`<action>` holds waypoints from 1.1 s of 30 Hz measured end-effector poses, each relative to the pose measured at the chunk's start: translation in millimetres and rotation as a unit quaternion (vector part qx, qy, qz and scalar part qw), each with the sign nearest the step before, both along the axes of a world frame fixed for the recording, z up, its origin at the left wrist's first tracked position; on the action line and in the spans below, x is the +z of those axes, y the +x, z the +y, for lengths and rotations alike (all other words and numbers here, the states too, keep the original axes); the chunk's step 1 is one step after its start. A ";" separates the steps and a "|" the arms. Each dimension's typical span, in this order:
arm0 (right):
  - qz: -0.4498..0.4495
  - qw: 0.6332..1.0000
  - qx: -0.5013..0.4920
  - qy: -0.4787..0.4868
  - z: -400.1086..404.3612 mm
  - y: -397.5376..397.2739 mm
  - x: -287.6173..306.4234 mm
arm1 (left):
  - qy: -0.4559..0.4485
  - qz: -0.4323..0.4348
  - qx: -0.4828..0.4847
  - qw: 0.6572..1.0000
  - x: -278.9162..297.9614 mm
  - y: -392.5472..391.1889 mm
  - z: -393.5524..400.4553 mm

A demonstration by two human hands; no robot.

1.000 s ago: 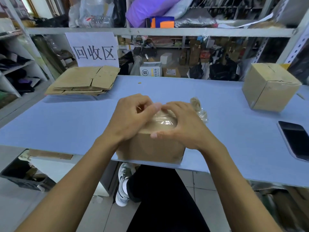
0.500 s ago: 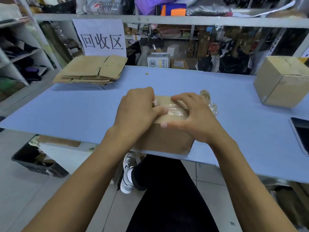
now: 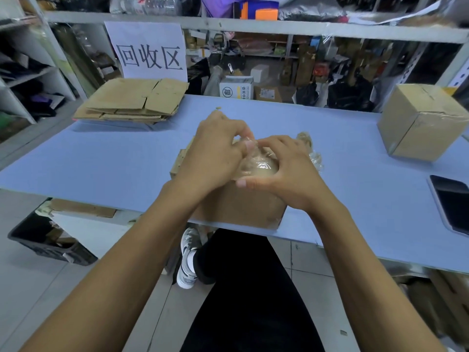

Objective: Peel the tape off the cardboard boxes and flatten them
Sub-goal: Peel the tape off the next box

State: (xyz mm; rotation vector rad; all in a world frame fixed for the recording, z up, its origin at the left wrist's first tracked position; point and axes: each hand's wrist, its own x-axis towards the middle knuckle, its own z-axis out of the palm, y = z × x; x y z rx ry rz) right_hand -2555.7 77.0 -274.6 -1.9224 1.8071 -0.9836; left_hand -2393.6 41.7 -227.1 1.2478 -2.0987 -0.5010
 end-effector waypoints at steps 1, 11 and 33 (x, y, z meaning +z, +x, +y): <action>0.002 1.000 0.001 -0.001 0.0 0.1 0.1 | -0.012 -0.018 0.024 0.999 0.3 2.4 -2.8; -0.004 1.000 0.003 0.001 -0.4 0.2 0.2 | -0.015 -0.171 0.032 0.985 7.8 -7.0 3.2; -0.080 0.997 0.008 -0.011 2.4 0.9 -1.3 | 0.165 0.179 -0.038 0.969 -0.3 -24.4 2.9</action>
